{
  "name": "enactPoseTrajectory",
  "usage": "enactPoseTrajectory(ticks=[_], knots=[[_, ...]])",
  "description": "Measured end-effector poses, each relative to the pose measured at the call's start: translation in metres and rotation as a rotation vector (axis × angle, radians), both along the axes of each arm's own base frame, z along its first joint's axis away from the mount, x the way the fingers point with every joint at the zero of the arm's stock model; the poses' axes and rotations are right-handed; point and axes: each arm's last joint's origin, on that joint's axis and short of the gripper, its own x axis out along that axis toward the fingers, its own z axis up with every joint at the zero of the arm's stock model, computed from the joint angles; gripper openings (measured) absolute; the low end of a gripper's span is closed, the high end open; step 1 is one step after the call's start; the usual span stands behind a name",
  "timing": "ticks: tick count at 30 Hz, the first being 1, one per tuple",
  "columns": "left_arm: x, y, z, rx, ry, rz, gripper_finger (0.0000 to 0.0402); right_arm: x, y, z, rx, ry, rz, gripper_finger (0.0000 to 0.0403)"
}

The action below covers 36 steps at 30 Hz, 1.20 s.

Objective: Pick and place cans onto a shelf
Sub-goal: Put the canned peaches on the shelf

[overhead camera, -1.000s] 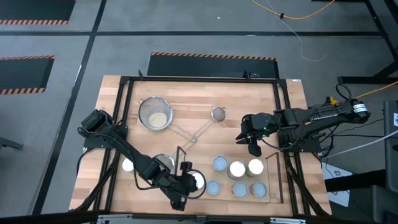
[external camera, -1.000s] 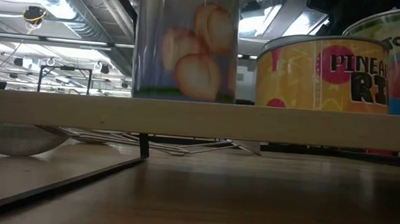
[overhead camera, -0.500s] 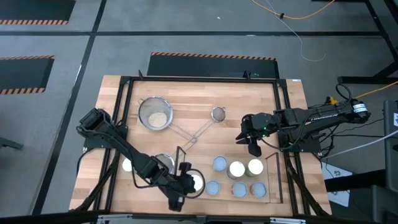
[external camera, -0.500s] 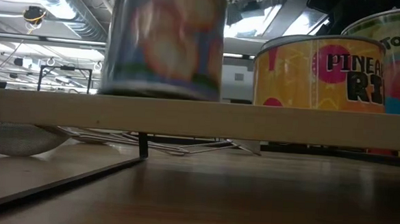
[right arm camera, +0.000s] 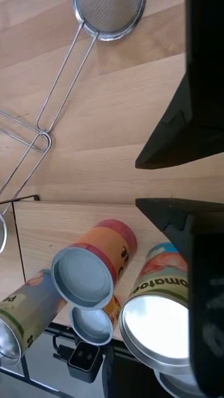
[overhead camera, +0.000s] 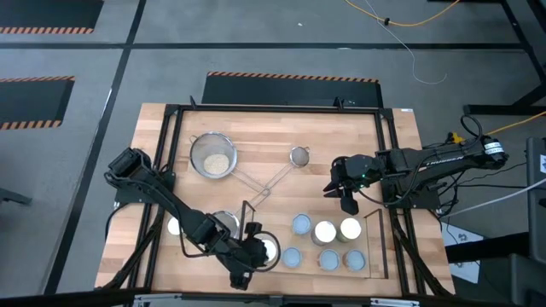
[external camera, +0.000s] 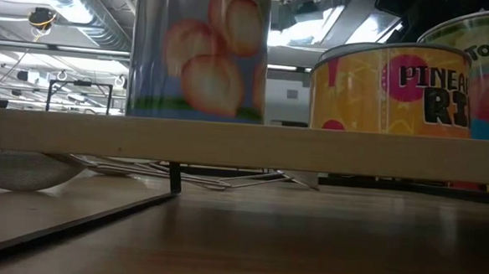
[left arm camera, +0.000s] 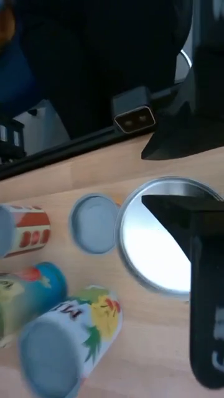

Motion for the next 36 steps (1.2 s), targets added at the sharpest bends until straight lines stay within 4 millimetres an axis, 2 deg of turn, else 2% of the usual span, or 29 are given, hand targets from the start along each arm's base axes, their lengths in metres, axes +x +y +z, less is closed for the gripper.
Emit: enactPoseTrajectory(ticks=[6,10,14,18,21,25,29,36], knots=[[-0.005,0.012,0.025,-0.05,-0.053,0.021,0.0096,0.0,0.0,0.0,0.0,0.001,0.0,0.009],[-0.016,0.024,0.051,-0.063,-0.063,0.029,0.0093,0.0,0.0,0.0,-0.001,0.001,0.001,0.009],[-0.039,0.04,0.076,-0.062,-0.01,0.056,0.0093,0.0,0.0,0.0,0.002,0.003,0.003,0.009],[-0.07,0.06,0.088,-0.088,0.125,0.152,0.0093,0.0,0.001,0.0,0.011,0.004,0.015,0.009],[-0.096,0.07,0.089,-0.081,0.269,0.227,0.0093,0.0,0.001,0.0,0.012,0.004,0.014,0.009],[-0.125,0.071,0.082,-0.027,0.457,0.338,0.0092,0.0,0.001,0.0,0.012,0.002,0.014,0.009],[-0.146,0.062,0.073,0.024,0.582,0.407,0.0092,0.0,0.001,0.0,0.01,0.002,0.016,0.009],[-0.173,0.042,0.042,0.044,0.729,0.371,0.0092,0.0,0.001,0.0,0.01,0.002,0.016,0.009]])
